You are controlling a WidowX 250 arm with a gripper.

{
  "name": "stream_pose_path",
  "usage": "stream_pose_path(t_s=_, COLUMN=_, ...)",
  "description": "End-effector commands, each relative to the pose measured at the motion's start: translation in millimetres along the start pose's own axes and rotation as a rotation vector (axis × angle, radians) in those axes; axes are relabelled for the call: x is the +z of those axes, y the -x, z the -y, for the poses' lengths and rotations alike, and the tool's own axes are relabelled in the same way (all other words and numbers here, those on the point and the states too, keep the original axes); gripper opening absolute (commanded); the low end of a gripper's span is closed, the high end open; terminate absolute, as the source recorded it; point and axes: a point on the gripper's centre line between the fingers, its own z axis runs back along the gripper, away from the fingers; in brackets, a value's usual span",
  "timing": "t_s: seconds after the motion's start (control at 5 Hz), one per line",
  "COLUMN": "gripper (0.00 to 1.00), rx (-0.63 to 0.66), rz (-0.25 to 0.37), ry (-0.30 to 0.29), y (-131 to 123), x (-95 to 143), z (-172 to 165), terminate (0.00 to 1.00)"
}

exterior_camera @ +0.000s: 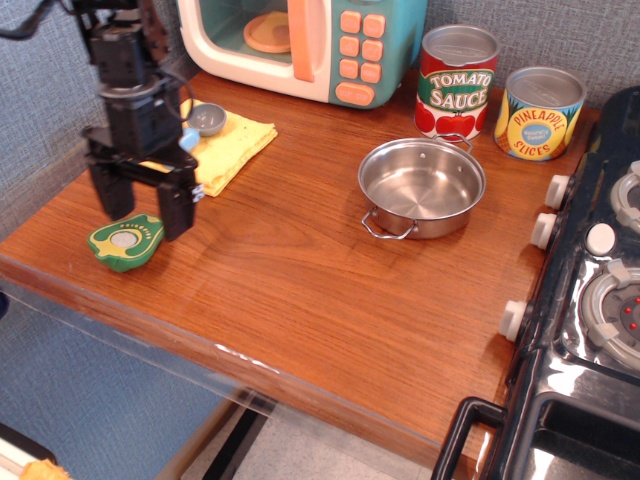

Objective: Place the green pepper to the left of the metal pot.

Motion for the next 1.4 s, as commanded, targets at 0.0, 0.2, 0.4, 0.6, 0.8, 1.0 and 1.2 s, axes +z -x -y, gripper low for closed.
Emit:
stream_pose_path(t_s=0.0, gripper=1.0, rx=0.036, rz=0.012, ry=-0.053, y=5, x=3, z=-10, terminate=0.0)
stream_pose_path(t_s=0.2, gripper=1.0, rx=0.054, rz=-0.009, ry=-0.063, y=0, x=-7, z=-10, terminate=0.0)
stream_pose_path(t_s=0.4, gripper=1.0, rx=0.059, rz=-0.026, ry=-0.077, y=-3, x=-14, z=-9, terminate=0.0)
stream_pose_path(t_s=0.6, gripper=1.0, rx=0.063, rz=-0.037, ry=-0.064, y=-4, x=-19, z=-9, terminate=0.0)
stream_pose_path(t_s=0.8, gripper=0.0, rx=0.067, rz=-0.022, ry=-0.057, y=-5, x=-16, z=-10, terminate=0.0)
stream_pose_path(t_s=1.0, gripper=0.0, rx=0.051, rz=0.011, ry=-0.042, y=-8, x=-3, z=-6, terminate=0.0)
stream_pose_path(t_s=1.2, gripper=0.0, rx=0.001, rz=0.083, ry=-0.011, y=-23, x=23, z=13, terminate=0.0)
